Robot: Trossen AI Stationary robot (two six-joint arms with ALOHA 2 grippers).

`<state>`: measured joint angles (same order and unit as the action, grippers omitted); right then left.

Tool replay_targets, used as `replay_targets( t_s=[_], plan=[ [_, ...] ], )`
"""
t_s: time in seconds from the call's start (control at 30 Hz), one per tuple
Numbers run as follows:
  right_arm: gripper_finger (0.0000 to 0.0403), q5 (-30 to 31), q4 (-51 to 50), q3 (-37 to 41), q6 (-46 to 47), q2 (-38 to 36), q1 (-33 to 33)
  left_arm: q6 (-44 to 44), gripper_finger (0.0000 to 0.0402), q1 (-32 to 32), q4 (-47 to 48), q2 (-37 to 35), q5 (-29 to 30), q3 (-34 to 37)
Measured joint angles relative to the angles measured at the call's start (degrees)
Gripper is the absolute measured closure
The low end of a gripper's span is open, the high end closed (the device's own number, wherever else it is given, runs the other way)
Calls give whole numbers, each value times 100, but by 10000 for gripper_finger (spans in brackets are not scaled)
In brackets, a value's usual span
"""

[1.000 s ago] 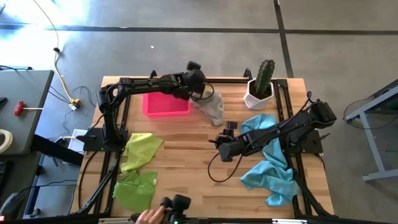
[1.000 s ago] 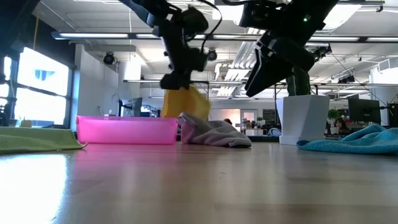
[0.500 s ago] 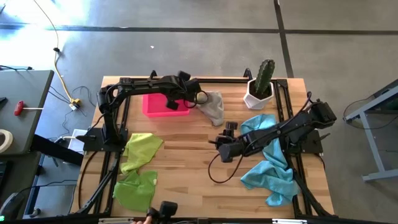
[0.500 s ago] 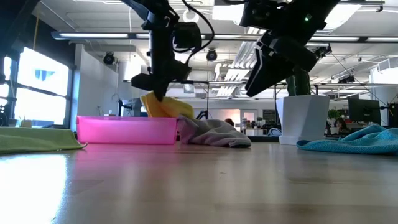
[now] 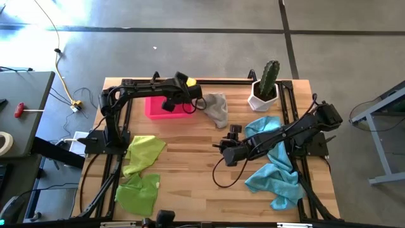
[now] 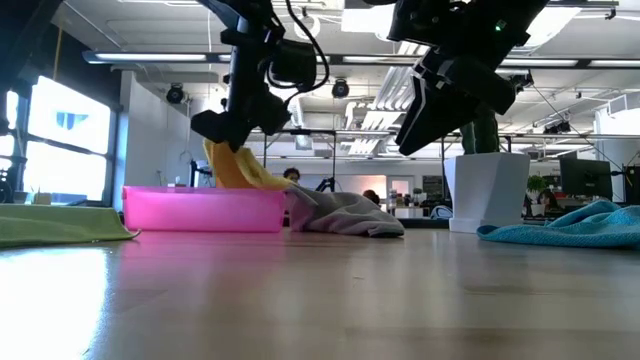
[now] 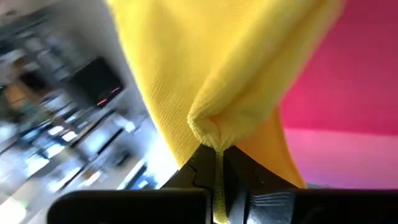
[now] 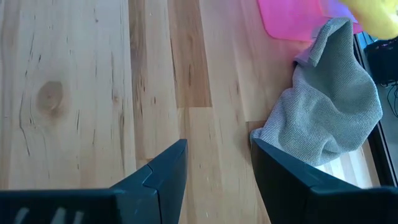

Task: Fold microfiber towels
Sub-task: Put the yellow towel into the bin

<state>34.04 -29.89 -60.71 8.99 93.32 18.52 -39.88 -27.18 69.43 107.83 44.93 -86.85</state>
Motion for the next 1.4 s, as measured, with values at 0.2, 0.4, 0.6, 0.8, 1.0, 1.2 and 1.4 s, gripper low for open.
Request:
replay_targets(
  t_s=[0.2,0.4,0.6,0.8,1.0,1.2,1.4],
  plan=[
    [231,0,7,0,0,0,0,138,400,149,-50,0,-587,479],
    [231,0,7,0,-1,0,0,223,400,162,-433,0,-614,1404],
    [231,0,12,0,-44,0,-15,184,400,253,-967,2,-721,2087],
    [231,0,54,0,-44,0,-15,233,394,292,-953,4,-676,2173],
    [231,0,55,0,-46,0,-15,892,362,293,-956,4,-631,1915],
    [231,0,55,0,-46,0,-15,1247,315,322,-935,4,-609,1564],
    [231,0,10,0,-24,0,-11,1721,260,367,-212,4,-567,1351]
  ],
)
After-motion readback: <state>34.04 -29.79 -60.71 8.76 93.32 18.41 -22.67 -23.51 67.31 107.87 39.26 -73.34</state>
